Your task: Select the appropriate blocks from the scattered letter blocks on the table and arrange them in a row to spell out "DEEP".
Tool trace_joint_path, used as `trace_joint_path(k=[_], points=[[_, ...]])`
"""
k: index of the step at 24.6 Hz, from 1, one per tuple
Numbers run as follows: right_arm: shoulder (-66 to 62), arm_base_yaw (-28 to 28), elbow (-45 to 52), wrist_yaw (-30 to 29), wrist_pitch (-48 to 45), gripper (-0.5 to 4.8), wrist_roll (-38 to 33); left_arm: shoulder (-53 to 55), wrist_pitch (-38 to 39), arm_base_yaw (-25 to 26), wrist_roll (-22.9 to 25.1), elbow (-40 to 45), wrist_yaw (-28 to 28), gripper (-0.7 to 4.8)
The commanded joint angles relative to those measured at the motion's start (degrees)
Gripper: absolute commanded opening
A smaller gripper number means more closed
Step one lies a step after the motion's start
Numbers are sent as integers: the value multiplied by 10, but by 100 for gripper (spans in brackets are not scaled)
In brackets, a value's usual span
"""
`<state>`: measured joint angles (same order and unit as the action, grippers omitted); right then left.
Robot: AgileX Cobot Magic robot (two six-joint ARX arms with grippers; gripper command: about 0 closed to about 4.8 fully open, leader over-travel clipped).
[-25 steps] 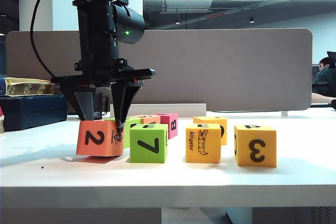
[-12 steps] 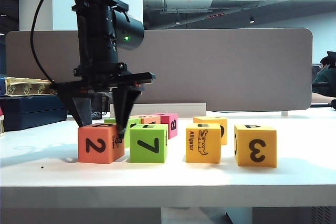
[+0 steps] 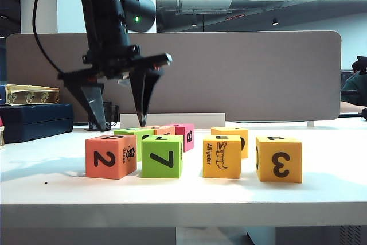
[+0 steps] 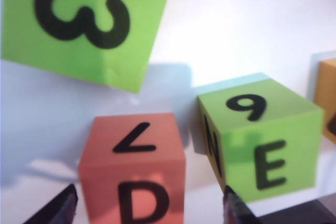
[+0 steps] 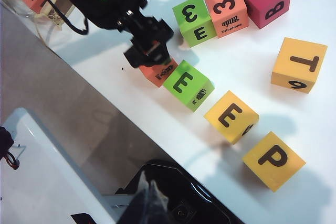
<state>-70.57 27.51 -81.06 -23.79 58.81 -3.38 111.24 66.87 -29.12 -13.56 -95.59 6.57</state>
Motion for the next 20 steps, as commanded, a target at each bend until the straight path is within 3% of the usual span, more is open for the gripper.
trace_joint_path(k=[1, 5, 11, 16, 17, 20], points=[[1, 0, -3, 5, -7, -1, 0, -16, 13, -1, 15, -20, -3, 349], [1, 0, -3, 52, -7, -1, 0, -33, 27, -1, 41, -34, -6, 348], [-12, 0, -2, 98, -7, -1, 4, -68, 46, -1, 85, -37, -66, 325], [-53, 0, -2, 124, 2, -1, 4, -94, 60, -1, 137, -37, -154, 145], [-66, 0, -2, 124, 9, -1, 5, -95, 66, -1, 147, -37, -171, 86], [-100, 0, -2, 155, 29, -1, 7, -95, 78, -1, 154, -36, -188, 32]])
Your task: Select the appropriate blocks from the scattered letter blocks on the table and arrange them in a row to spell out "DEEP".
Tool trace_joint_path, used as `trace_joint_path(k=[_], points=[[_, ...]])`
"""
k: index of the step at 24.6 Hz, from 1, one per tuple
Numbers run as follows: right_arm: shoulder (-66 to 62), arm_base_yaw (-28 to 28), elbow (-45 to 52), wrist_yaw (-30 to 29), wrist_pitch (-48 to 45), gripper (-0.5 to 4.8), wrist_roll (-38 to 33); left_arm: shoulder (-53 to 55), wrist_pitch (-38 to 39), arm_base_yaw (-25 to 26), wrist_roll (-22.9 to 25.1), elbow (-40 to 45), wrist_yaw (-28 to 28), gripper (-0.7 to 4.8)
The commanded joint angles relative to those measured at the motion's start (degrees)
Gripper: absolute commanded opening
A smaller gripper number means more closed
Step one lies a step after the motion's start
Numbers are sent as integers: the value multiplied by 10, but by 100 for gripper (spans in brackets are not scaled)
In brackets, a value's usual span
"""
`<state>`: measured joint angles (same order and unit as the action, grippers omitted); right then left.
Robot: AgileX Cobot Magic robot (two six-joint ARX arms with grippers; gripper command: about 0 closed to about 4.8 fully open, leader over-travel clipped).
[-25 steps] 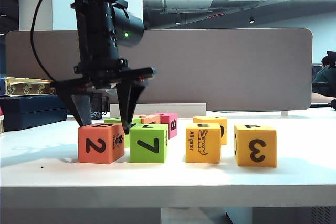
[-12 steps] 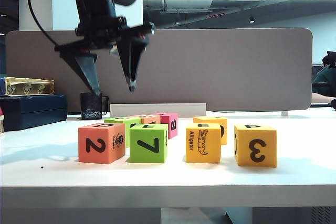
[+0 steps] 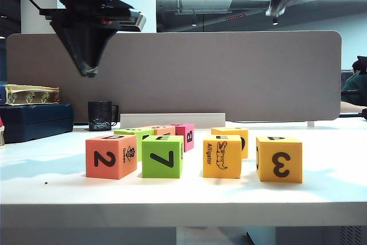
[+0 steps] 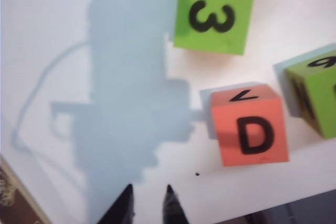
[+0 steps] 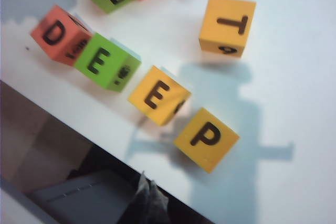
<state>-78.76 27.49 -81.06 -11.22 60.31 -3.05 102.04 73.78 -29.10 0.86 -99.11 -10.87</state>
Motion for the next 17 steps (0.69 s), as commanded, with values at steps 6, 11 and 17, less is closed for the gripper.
trace_joint_path(k=[6, 11, 17], points=[[-47, 0, -1, 76, 30, -1, 4, -3, 7, 7, 22, 5, -14, 11], [-50, 0, 13, 107, 24, -1, 5, -3, 2, 22, 22, 24, -13, -6], [-57, -1, 28, 130, 23, -1, 5, -3, -27, 51, 22, 67, -2, -6]])
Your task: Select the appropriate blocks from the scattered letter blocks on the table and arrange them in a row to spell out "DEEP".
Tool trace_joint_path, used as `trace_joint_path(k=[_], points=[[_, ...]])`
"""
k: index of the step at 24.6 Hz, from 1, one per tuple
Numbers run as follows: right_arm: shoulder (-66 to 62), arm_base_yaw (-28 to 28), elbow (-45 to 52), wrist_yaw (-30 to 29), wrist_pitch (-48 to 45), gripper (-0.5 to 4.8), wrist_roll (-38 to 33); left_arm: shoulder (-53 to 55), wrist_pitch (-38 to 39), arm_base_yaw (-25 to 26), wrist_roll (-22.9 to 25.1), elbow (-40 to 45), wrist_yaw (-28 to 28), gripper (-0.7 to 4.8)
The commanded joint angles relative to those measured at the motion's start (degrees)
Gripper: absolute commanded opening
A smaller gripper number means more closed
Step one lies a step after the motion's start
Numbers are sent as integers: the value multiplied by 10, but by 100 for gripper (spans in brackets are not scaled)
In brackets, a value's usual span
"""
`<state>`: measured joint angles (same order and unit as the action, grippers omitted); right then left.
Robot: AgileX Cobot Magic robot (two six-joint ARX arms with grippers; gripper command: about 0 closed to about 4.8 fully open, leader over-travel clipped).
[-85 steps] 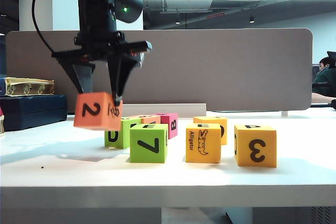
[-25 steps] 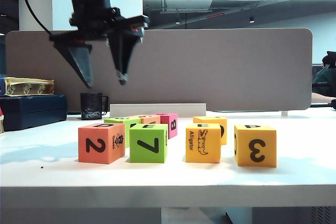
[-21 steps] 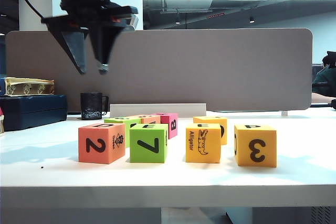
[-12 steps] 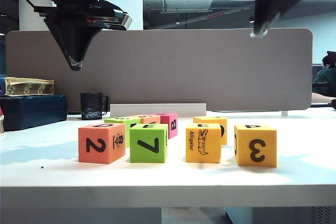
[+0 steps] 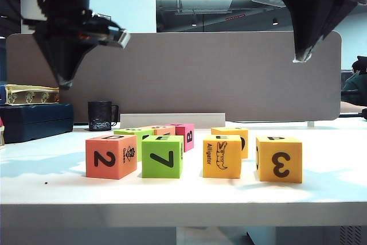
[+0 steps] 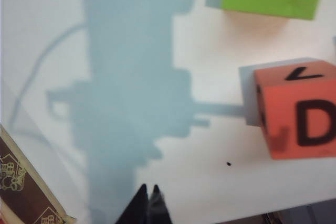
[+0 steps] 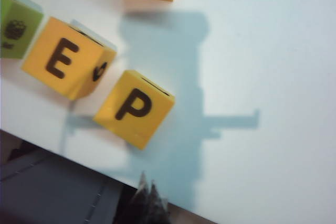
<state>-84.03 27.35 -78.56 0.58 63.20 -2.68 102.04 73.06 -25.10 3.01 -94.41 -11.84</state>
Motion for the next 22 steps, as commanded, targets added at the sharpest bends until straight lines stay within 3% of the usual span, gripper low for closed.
trace_joint_path(k=[1, 6, 11, 22], points=[[-10, 0, 7, 12, -7, -1, 1, -3, -36, 19, 0, 42, 20, -6], [-25, 0, 34, 14, -23, -1, 1, -3, -101, 35, 0, 121, 81, -6], [-58, -2, 81, 46, -50, -1, 1, -3, -176, 37, -6, 189, 83, -6], [-107, -2, 88, 42, -84, -1, 1, -2, -205, 37, -16, 191, 145, -6]])
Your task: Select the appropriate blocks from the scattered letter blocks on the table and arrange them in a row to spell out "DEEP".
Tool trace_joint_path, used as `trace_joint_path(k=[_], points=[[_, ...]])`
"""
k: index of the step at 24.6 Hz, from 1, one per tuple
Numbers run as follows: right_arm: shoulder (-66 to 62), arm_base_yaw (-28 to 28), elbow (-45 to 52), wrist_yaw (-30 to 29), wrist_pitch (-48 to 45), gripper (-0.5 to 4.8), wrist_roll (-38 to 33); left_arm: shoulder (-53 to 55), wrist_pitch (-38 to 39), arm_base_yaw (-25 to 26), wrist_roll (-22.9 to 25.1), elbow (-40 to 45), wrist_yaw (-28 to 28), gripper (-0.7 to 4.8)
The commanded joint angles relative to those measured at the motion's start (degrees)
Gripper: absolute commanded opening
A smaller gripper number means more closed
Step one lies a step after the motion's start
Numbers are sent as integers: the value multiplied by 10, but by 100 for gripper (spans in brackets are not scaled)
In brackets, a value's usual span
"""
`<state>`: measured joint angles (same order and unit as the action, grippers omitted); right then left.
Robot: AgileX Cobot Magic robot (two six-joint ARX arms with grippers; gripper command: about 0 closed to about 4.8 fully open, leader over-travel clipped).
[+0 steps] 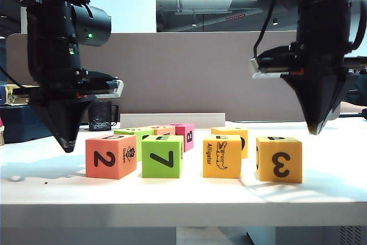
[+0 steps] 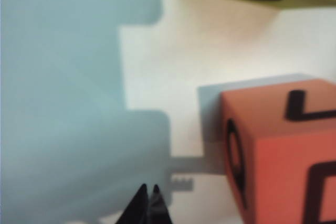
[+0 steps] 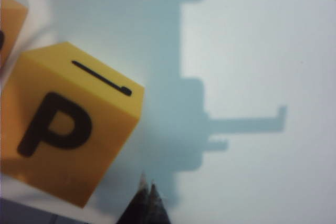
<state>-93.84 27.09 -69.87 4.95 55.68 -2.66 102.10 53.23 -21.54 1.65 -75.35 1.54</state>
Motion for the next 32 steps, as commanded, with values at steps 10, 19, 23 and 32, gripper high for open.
trace_joint_path(k=[10, 19, 23, 32], points=[[-30, 0, 4, -24, -43, -1, 1, -2, -19, 1, -12, 0, 40, -6], [-30, 0, 4, -51, -60, -1, 0, -2, -18, 0, -22, 0, 78, -6], [-30, 0, 4, -51, -64, -1, 0, -2, -17, 0, -26, 0, 106, -6], [-31, 0, 4, -52, -69, -1, 0, -2, -18, -1, -38, 0, 145, -6]])
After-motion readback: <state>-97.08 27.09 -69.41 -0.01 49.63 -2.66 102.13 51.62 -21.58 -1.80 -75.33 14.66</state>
